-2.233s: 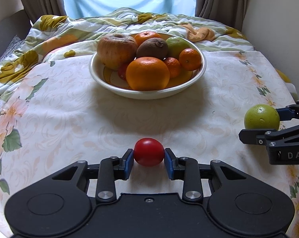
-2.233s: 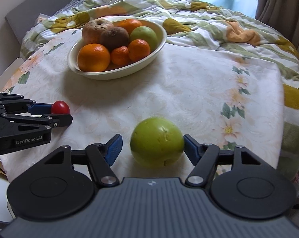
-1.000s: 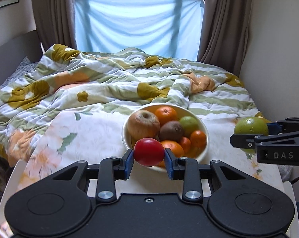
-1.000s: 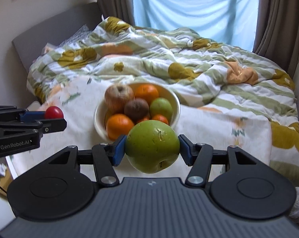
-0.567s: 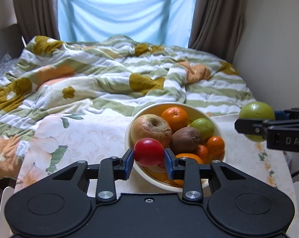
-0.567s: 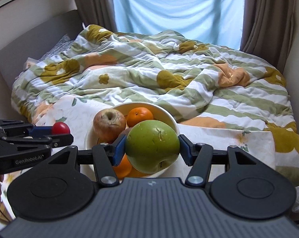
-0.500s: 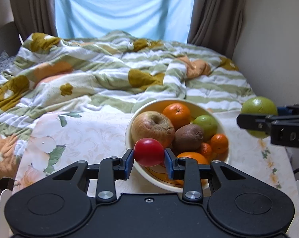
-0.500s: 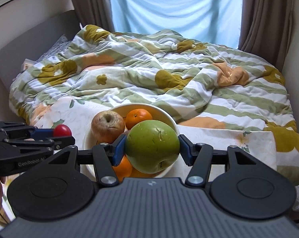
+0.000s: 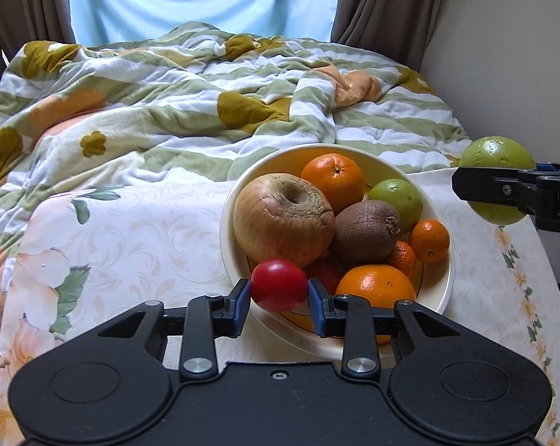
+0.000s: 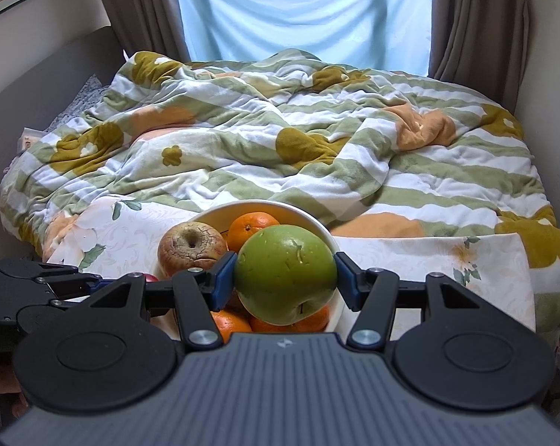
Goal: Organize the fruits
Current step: 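Carry the red tomato into the bowl and open the left tool while the right tool carries the green apple, then lower the green apple onto the fruit in the bowl and open the right tool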
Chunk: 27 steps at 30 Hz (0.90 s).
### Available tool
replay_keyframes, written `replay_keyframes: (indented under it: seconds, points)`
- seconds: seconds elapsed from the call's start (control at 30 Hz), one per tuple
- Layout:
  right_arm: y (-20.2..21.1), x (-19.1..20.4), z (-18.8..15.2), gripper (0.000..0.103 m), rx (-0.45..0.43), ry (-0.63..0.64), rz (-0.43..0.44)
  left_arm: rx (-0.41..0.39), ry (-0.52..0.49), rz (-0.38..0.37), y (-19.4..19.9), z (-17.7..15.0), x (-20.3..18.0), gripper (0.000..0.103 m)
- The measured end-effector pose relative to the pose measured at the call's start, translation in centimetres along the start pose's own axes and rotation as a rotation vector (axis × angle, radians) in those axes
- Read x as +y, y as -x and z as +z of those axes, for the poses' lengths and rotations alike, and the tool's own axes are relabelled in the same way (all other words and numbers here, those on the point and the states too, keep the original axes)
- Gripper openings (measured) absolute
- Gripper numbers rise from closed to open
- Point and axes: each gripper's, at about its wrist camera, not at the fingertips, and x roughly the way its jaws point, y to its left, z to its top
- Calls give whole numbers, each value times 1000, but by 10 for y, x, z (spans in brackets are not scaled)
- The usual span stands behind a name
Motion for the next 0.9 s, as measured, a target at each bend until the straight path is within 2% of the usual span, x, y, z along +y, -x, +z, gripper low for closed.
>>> replay_keyframes:
  seconds: [0.03,0.07,0.13,0.23,0.5,0.9]
  points:
    - [0,0,0,71,0,-1,-4,-1,0,3,0,0,0,49]
    - [0,-1,0,71,0,-2,-8,-3,0,10,1,0,0,70]
    - [0,-1,0,71,1,-2,-14,-31,1,33,6,-1,0,95]
    - [0,0,1,71,3,2,-22,-49,10,26,15,-2,5,96]
    - [-12,3,6,71,23,22,-9,-64,53,70,34,-9,26,97]
    - [-65,32,21,71,20,57,53,-96,52,112,54,-16,46,98]
